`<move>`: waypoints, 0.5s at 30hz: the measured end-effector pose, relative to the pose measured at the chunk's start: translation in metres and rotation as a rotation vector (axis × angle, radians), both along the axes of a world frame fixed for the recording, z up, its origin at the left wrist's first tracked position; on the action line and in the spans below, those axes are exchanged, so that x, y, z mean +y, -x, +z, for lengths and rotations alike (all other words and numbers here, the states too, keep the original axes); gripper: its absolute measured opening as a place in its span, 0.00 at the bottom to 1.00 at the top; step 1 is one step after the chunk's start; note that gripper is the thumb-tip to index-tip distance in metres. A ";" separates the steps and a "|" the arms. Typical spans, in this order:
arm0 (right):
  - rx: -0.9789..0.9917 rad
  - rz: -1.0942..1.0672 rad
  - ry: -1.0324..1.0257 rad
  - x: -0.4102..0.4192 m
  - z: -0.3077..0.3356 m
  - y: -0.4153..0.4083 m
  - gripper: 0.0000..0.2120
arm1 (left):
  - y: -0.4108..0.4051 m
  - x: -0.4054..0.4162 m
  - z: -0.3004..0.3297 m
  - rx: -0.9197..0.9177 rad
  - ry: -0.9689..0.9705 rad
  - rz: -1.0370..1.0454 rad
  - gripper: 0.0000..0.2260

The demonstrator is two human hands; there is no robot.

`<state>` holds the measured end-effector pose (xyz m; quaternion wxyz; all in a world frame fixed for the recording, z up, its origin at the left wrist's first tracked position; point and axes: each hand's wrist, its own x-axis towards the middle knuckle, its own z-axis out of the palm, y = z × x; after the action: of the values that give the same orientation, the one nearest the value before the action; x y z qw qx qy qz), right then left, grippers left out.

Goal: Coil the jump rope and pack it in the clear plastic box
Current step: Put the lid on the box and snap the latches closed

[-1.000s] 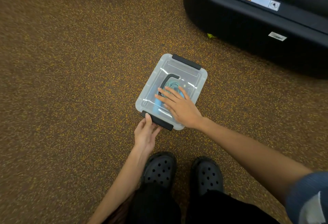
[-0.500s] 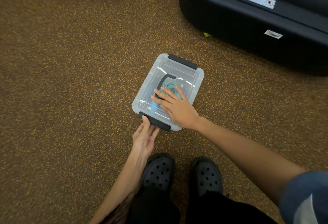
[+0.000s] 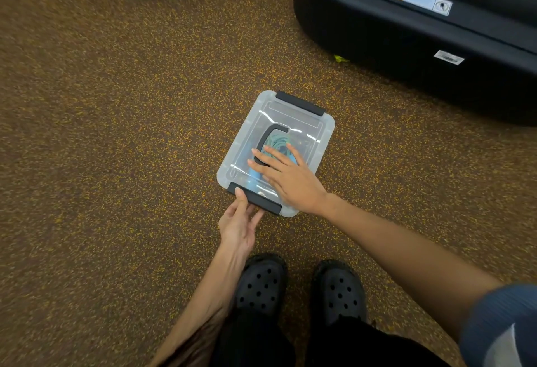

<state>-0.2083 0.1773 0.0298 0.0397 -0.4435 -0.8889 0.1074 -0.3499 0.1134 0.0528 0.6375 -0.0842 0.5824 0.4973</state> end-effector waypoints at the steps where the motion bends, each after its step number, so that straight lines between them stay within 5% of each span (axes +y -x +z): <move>1: -0.003 -0.001 -0.001 0.000 0.000 0.000 0.22 | -0.001 0.000 0.001 0.030 -0.002 0.000 0.10; 15: -0.047 0.008 0.037 -0.001 0.002 -0.001 0.24 | -0.007 -0.001 0.000 0.297 0.007 -0.042 0.17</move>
<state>-0.2075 0.1761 0.0321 0.0102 -0.4428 -0.8893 0.1135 -0.3431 0.1127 0.0527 0.5544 0.0001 0.6736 0.4887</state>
